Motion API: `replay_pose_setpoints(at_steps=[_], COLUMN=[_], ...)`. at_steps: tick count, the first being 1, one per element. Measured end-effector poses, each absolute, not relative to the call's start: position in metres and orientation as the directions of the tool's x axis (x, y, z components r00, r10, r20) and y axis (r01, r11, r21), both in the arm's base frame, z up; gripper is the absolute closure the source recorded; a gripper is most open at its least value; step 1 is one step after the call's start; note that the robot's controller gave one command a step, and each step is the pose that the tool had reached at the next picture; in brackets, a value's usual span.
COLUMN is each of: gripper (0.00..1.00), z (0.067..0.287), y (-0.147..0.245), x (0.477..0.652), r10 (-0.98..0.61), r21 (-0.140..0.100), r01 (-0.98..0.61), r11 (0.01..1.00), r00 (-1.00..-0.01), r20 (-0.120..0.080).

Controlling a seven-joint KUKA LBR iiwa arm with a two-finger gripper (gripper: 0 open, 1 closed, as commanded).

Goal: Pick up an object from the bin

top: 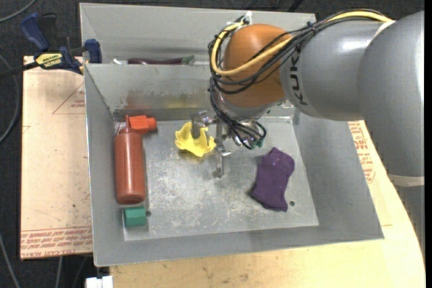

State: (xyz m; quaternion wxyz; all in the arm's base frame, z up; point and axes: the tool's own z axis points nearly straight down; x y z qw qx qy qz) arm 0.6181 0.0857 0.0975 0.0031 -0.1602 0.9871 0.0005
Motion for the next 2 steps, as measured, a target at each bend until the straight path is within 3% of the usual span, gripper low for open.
replay_pose_setpoints(at_steps=[1,2], gripper=[1.0,1.0], z=[0.072,0.0719], y=[0.1005,0.1004], x=[0.6475,0.6475], r10=[-0.394,-0.393], r21=[0.002,0.002], r01=[-0.394,-0.394], r11=[0.919,0.919], r00=[-0.919,-0.919], r20=[-0.012,-0.012])
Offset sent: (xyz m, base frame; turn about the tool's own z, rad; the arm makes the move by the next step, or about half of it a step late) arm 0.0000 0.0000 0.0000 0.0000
